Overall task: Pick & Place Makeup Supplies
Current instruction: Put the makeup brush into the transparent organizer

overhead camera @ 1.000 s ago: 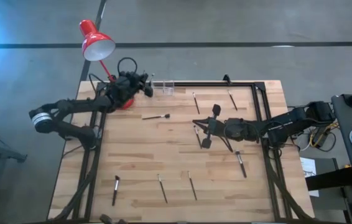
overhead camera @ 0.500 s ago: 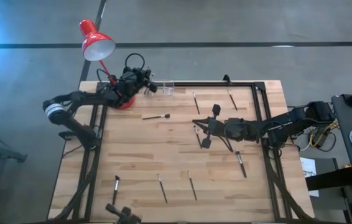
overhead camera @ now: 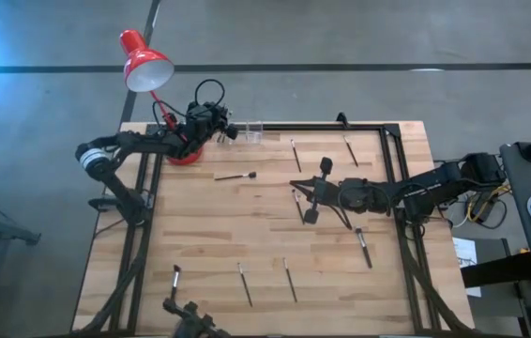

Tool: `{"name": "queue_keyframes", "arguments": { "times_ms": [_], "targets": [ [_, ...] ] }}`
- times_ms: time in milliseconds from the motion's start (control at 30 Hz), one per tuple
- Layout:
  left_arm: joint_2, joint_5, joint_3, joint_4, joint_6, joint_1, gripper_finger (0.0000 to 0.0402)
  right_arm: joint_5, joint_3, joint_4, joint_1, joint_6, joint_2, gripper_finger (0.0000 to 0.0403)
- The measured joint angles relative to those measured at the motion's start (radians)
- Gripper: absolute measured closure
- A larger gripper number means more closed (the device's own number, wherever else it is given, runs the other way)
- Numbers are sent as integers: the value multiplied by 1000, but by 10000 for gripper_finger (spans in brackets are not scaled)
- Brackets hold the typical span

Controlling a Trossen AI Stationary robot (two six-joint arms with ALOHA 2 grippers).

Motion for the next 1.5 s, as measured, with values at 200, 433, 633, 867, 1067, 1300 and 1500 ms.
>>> {"name": "queue_keyframes", "arguments": {
  "times_ms": [200, 433, 633, 867, 1067, 1300, 1500],
  "targets": [
    [-6, -1, 0, -83, -23, 6, 332, 0, 0, 0, 0, 3, 0, 394],
    [-85, 27, 9, -239, 0, -3, 332, 0, 0, 0, 0, 4, 0, 394],
    [-270, 43, 27, -515, -3, -70, 341, 0, 0, -1, 0, 9, 0, 394],
    [-510, 22, 23, -872, -127, -298, 392, 0, -1, -4, 0, 12, 0, 394],
    [-621, -155, 23, -1117, -292, -585, 400, 0, -1, -4, 0, 12, 0, 394],
    [-606, -230, 20, -1250, -487, -870, 401, 0, -1, -12, 0, 31, 0, 394],
    [-524, -230, -26, -1150, -499, -1084, 401, 0, -1, -26, 0, 38, 0, 394]
  ]
}}
